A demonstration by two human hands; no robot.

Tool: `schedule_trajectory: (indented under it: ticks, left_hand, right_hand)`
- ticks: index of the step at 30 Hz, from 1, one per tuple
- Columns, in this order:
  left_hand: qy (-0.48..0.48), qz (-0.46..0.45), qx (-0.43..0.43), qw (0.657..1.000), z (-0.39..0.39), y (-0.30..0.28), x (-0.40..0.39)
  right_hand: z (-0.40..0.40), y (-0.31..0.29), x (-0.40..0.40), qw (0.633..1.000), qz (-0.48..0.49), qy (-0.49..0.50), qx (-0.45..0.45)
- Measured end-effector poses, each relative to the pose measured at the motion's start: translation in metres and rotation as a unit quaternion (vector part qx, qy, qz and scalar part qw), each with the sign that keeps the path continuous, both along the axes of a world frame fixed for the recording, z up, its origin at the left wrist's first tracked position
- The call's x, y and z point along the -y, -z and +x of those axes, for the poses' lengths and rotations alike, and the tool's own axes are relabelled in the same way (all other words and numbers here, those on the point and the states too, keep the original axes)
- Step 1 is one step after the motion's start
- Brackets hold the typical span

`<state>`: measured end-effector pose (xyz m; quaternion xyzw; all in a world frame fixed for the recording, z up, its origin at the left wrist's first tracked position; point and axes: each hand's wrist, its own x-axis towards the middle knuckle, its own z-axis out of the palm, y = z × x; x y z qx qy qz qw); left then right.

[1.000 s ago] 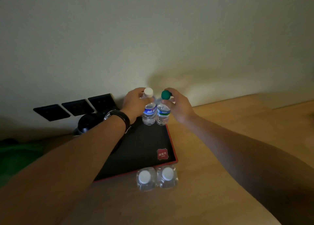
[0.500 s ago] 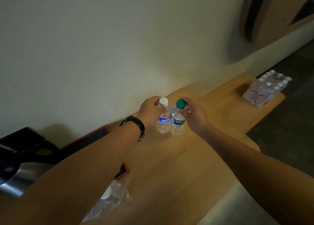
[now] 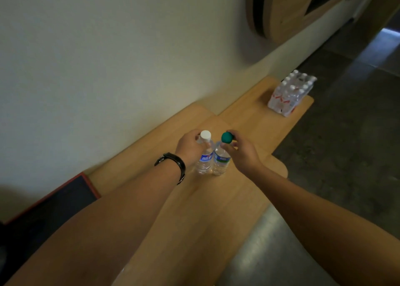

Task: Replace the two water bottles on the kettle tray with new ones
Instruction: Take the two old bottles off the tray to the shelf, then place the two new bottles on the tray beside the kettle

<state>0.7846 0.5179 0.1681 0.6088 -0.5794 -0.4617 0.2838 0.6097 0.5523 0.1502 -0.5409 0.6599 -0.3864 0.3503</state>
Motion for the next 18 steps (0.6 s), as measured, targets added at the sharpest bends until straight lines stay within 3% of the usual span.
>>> schedule_trajectory:
  ticks: [4,8,13,18]
  left_hand:
    - [0.007,-0.008,0.027,1.0,0.004,-0.01,-0.005]
    - [-0.018,-0.061,0.054,0.997,0.036,-0.027,-0.016]
    - [-0.008,-0.061,0.085,0.994,0.087,-0.041,-0.038]
    - [-0.068,-0.055,0.109,0.99,0.186,-0.052,-0.096]
  right_hand:
    - [0.006,-0.008,-0.005,0.995,-0.009,-0.038,-0.09]
    - [0.037,-0.031,-0.009,0.962,-0.106,-0.114,-0.226]
    - [0.09,-0.053,-0.015,0.947,-0.159,-0.186,-0.209]
    - [0.184,-0.06,-0.041,0.92,-0.159,-0.326,-0.148]
